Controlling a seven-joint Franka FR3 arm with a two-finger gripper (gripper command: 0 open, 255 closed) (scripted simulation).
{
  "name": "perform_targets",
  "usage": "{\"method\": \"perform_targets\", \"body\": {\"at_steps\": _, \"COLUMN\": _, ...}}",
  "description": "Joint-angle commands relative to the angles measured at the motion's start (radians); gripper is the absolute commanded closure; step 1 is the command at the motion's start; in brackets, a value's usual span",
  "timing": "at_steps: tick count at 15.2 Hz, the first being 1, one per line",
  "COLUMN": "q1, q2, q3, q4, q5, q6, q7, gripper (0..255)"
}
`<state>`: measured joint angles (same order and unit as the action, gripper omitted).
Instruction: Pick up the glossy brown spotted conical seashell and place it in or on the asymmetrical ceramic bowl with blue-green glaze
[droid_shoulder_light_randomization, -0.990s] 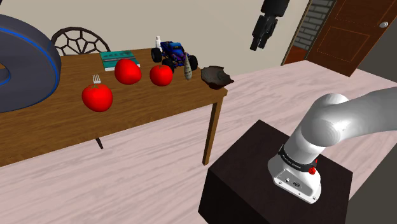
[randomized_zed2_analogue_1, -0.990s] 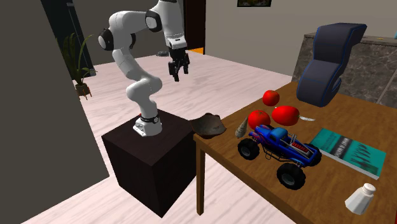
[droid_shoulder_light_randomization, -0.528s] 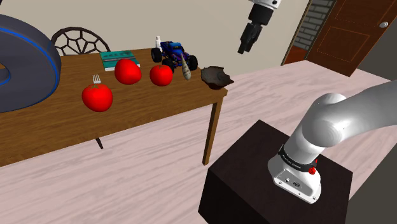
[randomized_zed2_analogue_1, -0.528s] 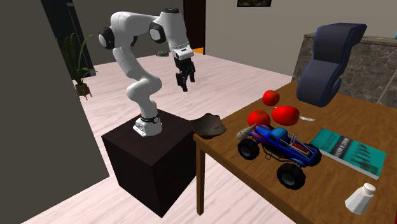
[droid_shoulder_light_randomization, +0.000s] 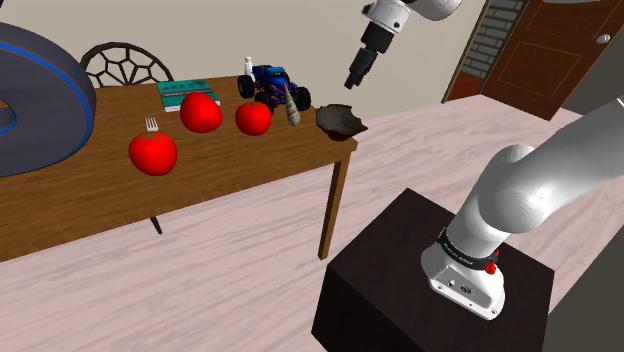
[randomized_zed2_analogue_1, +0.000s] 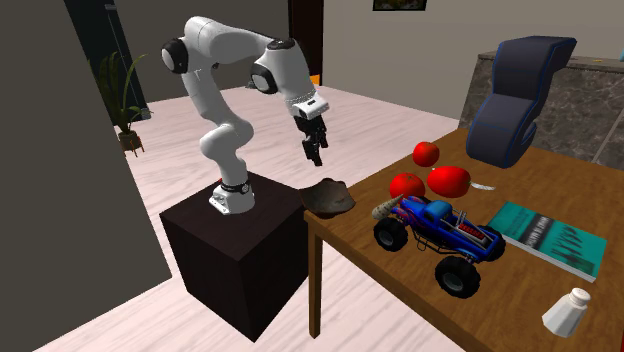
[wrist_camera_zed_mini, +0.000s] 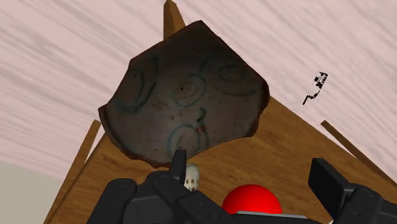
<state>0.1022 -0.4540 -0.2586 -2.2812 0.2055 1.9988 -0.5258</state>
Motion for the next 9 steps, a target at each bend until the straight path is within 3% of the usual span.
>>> {"method": "perform_targets", "body": {"at_steps": 1, "q1": 0.023, "q2": 0.057, "q3": -0.029, "q4": 0.021, "q5": 0.041, "q6": 0.052, "q7": -0.070, "gripper": 0}}
{"method": "perform_targets", "body": {"at_steps": 9, "q1": 0.110, "q2": 0.351, "q3": -0.125, "q4": 0.207, "q5": 0.299, "q6": 0.167, "q7": -0.376, "gripper": 0}}
